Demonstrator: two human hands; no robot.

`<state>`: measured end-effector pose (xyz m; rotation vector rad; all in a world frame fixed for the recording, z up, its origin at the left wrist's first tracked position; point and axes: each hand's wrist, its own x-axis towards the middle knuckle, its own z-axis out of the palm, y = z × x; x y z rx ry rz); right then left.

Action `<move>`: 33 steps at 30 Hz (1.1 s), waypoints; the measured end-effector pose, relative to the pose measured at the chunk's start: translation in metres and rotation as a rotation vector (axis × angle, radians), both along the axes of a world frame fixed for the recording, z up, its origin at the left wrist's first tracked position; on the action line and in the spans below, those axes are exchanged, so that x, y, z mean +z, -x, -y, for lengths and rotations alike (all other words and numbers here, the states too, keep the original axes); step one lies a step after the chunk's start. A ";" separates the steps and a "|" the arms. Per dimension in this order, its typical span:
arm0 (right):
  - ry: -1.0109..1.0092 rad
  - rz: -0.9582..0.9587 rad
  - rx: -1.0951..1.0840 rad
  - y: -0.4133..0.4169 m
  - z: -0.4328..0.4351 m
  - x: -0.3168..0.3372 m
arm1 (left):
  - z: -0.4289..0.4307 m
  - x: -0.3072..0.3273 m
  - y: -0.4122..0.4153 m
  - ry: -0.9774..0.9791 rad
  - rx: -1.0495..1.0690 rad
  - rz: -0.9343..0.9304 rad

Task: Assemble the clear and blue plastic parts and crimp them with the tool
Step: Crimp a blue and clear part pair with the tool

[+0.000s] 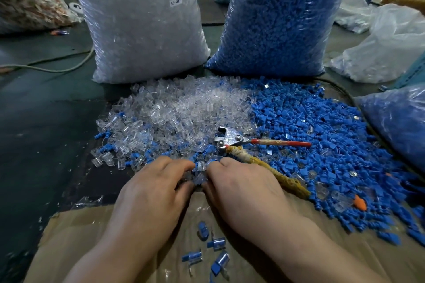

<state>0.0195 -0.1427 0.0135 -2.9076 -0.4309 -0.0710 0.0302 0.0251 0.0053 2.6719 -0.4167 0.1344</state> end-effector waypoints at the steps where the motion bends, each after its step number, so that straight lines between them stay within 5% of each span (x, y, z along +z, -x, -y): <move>1: -0.010 0.004 -0.004 0.000 0.001 -0.001 | 0.000 -0.001 0.000 0.033 -0.005 0.007; 11: -0.368 -0.038 -0.141 0.002 0.016 0.006 | -0.003 -0.007 0.002 0.370 0.127 0.010; 16: -1.227 -0.373 -0.249 0.009 0.016 0.013 | 0.001 -0.011 0.005 0.758 0.102 -0.137; 19: -1.464 -0.447 -0.220 0.010 0.017 0.018 | 0.005 -0.009 0.006 1.089 0.083 -0.309; 25: -1.453 -0.447 -0.183 0.010 0.018 0.019 | 0.003 -0.009 0.007 1.315 0.059 -0.574; 33: -1.346 -0.454 -0.112 0.011 0.017 0.019 | 0.007 -0.004 0.007 1.325 0.055 -0.580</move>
